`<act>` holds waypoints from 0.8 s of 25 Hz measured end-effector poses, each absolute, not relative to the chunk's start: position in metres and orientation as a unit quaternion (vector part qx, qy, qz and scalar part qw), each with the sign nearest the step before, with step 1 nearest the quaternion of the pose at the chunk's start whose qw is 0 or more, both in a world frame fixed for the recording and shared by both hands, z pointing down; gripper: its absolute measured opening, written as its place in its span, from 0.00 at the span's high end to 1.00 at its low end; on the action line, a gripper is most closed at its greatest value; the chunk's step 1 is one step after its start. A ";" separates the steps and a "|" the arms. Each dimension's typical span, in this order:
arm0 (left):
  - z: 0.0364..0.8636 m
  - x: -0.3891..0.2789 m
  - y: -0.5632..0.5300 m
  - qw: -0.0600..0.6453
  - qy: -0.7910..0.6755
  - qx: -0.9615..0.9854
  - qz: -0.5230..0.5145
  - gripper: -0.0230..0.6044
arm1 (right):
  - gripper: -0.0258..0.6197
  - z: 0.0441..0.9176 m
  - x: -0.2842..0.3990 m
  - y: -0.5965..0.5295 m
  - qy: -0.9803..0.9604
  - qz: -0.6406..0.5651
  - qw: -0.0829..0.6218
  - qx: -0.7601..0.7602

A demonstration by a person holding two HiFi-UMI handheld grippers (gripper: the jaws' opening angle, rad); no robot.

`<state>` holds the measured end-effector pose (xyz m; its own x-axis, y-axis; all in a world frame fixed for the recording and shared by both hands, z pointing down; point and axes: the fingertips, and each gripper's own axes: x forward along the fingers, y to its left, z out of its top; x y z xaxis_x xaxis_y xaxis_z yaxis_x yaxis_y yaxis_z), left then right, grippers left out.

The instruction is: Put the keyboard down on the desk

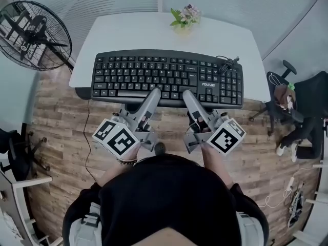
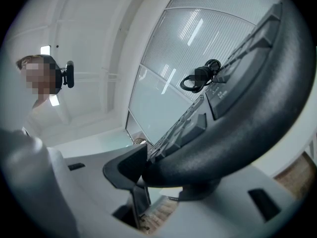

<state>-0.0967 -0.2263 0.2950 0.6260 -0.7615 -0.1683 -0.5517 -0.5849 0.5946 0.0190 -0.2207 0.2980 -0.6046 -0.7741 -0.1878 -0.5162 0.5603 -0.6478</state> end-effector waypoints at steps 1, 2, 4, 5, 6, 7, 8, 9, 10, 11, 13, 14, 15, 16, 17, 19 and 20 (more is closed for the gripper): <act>0.295 -0.098 -0.227 0.252 -0.377 0.867 -0.208 0.60 | 0.68 0.298 0.018 -0.221 0.852 -0.275 0.234 -0.380; 0.294 -0.099 -0.227 0.251 -0.375 0.868 -0.209 0.60 | 0.68 0.297 0.017 -0.221 0.852 -0.273 0.235 -0.381; 0.293 -0.099 -0.228 0.249 -0.371 0.870 -0.209 0.60 | 0.68 0.297 0.016 -0.221 0.851 -0.271 0.237 -0.383; 0.293 -0.099 -0.229 0.248 -0.369 0.871 -0.209 0.60 | 0.68 0.297 0.017 -0.221 0.850 -0.270 0.239 -0.385; 0.293 -0.098 -0.230 0.248 -0.366 0.872 -0.209 0.60 | 0.68 0.297 0.017 -0.222 0.849 -0.269 0.241 -0.386; 0.294 -0.098 -0.231 0.249 -0.364 0.873 -0.208 0.60 | 0.68 0.297 0.017 -0.222 0.848 -0.268 0.241 -0.388; 0.294 -0.099 -0.232 0.249 -0.361 0.874 -0.208 0.60 | 0.68 0.297 0.016 -0.223 0.847 -0.268 0.242 -0.390; 0.294 -0.100 -0.232 0.250 -0.359 0.875 -0.207 0.60 | 0.68 0.297 0.016 -0.223 0.846 -0.267 0.242 -0.392; 0.295 -0.100 -0.232 0.251 -0.358 0.875 -0.207 0.60 | 0.68 0.298 0.015 -0.223 0.846 -0.267 0.242 -0.393; 0.295 -0.101 -0.233 0.251 -0.356 0.876 -0.208 0.60 | 0.68 0.298 0.015 -0.223 0.845 -0.266 0.243 -0.394; 0.296 -0.101 -0.234 0.250 -0.355 0.876 -0.209 0.60 | 0.68 0.299 0.015 -0.224 0.845 -0.266 0.244 -0.394; 0.297 -0.101 -0.235 0.251 -0.356 0.876 -0.209 0.60 | 0.68 0.300 0.015 -0.224 0.845 -0.267 0.243 -0.394; 0.298 -0.100 -0.235 0.253 -0.357 0.875 -0.210 0.60 | 0.68 0.301 0.016 -0.225 0.846 -0.268 0.241 -0.393; 0.300 -0.099 -0.235 0.254 -0.358 0.874 -0.209 0.60 | 0.68 0.303 0.017 -0.226 0.846 -0.270 0.240 -0.393; 0.301 -0.097 -0.235 0.256 -0.359 0.873 -0.209 0.60 | 0.68 0.303 0.018 -0.226 0.846 -0.272 0.238 -0.392; 0.300 -0.096 -0.235 0.255 -0.362 0.872 -0.209 0.60 | 0.68 0.303 0.020 -0.227 0.847 -0.272 0.238 -0.390; 0.300 -0.095 -0.235 0.254 -0.363 0.872 -0.209 0.60 | 0.68 0.303 0.020 -0.227 0.848 -0.272 0.238 -0.388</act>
<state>-0.0952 -0.2353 0.2996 0.6492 -0.7393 -0.1791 -0.5274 -0.6071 0.5943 0.0204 -0.2270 0.3025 -0.5851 -0.7881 -0.1914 -0.5288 0.5497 -0.6467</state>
